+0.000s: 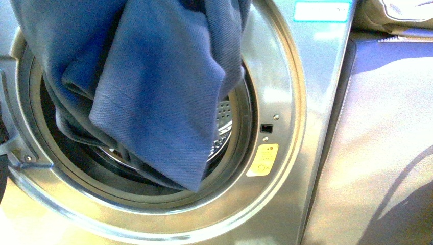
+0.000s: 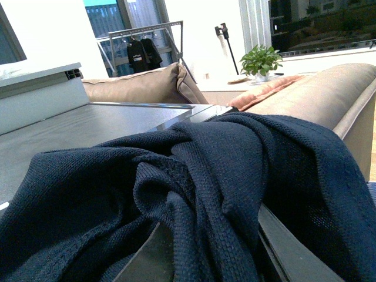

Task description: Collect clothes from washing machine

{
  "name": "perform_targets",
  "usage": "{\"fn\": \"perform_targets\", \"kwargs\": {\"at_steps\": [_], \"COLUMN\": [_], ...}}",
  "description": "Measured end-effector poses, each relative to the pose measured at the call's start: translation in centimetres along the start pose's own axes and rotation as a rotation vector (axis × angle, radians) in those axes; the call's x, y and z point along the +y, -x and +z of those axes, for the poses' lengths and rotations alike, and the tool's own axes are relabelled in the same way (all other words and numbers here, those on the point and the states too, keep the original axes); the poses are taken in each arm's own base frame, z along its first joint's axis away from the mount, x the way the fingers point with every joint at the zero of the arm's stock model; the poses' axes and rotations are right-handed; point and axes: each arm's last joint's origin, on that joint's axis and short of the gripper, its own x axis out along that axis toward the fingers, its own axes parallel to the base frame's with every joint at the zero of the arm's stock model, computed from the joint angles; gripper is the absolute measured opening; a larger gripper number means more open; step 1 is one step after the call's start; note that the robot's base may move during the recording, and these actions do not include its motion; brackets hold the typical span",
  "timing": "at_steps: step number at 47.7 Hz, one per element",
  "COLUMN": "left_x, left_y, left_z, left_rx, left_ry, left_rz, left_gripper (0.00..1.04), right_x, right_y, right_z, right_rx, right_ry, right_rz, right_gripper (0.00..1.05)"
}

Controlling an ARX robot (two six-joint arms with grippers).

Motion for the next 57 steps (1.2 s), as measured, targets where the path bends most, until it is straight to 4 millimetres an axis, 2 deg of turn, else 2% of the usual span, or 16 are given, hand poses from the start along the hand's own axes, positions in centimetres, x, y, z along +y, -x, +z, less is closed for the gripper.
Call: {"fn": "perform_targets", "kwargs": {"at_steps": [8, 16, 23, 30, 37, 41, 47, 57], "left_x": [0.0, 0.0, 0.0, 0.0, 0.0, 0.0, 0.0, 0.0], "left_y": [0.0, 0.0, 0.0, 0.0, 0.0, 0.0, 0.0, 0.0], "left_z": [0.0, 0.0, 0.0, 0.0, 0.0, 0.1, 0.1, 0.2], "left_rx": [0.000, 0.000, 0.000, 0.000, -0.001, -0.002, -0.004, -0.005], "left_ry": [0.000, 0.000, 0.001, 0.001, 0.001, 0.000, -0.001, -0.001], "left_rz": [0.000, 0.000, 0.000, -0.001, -0.001, -0.001, -0.001, 0.000], "left_gripper": [0.20, 0.20, 0.20, 0.42, 0.61, 0.76, 0.99, 0.98], "right_x": [-0.4, -0.6, -0.4, 0.0, 0.5, 0.8, 1.7, 3.2], "right_y": [0.0, 0.2, 0.5, 1.3, 2.9, 4.1, 7.2, 11.2], "right_z": [-0.2, -0.3, 0.1, 0.6, 1.4, 2.1, 3.9, 6.3], "right_rx": [-0.024, -0.042, -0.073, -0.090, -0.111, -0.130, -0.176, -0.214], "right_ry": [0.006, 0.023, 0.045, 0.065, 0.095, 0.119, 0.171, 0.232], "right_rz": [-0.063, -0.106, -0.125, -0.133, -0.155, -0.173, -0.217, -0.266], "right_gripper": [0.97, 0.77, 0.49, 0.31, 0.12, 0.08, 0.08, 0.08]}}
